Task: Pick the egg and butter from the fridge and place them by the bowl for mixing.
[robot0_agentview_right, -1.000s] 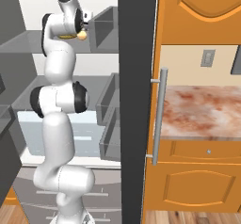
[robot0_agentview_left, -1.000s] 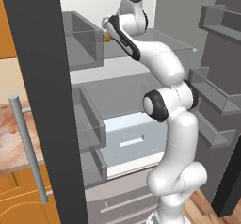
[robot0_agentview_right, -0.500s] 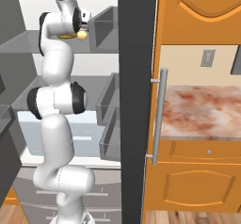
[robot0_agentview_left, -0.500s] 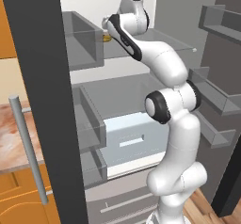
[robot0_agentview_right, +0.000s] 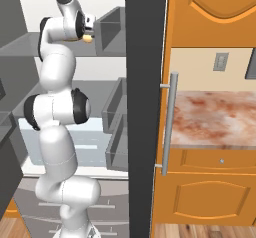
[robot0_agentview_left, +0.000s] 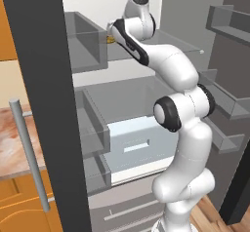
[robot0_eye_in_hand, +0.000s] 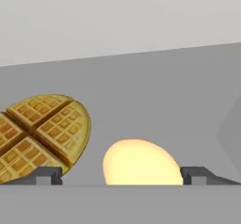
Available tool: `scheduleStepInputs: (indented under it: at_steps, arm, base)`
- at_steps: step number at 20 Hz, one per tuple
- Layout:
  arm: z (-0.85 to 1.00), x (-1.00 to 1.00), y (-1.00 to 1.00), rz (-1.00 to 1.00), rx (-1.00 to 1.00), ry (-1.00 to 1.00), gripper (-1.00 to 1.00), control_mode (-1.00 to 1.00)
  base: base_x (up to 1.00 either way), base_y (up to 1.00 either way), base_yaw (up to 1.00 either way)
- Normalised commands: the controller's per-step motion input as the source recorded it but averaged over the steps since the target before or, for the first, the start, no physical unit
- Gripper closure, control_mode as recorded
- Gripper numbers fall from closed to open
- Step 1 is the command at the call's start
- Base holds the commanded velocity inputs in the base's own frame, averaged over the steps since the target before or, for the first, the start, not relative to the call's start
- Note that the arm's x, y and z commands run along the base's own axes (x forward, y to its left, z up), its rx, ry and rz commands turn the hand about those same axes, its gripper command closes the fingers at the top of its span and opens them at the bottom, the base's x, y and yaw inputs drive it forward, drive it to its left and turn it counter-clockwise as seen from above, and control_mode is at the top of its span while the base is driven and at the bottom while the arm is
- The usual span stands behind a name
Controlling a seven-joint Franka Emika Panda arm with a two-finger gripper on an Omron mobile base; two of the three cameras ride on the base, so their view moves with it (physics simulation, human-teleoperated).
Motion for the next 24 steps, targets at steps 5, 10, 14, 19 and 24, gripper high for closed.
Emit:
scheduleStepInputs:
  at_steps: [5, 10, 14, 19, 24]
  arm:
    - [-0.15, 0.00, 0.00, 0.00, -0.04, 0.00, -1.00, -1.00]
    - [-0.20, 0.13, -0.01, 0.00, -0.08, -0.03, -1.00, -1.00]
    - [-0.15, 0.18, -0.04, 0.00, -0.07, -0.05, -1.00, -1.00]
    - [-0.19, 0.08, -0.01, 0.00, -0.07, -0.01, 1.00, -1.00]
    - [-0.04, 0.01, 0.00, 0.00, -0.01, 0.00, 1.00, -1.00]
  base:
    - [0.00, 0.00, 0.00]
    - [0.00, 0.00, 0.00]
    - [0.00, 0.00, 0.00]
    - [0.00, 0.00, 0.00]
    - [0.00, 0.00, 0.00]
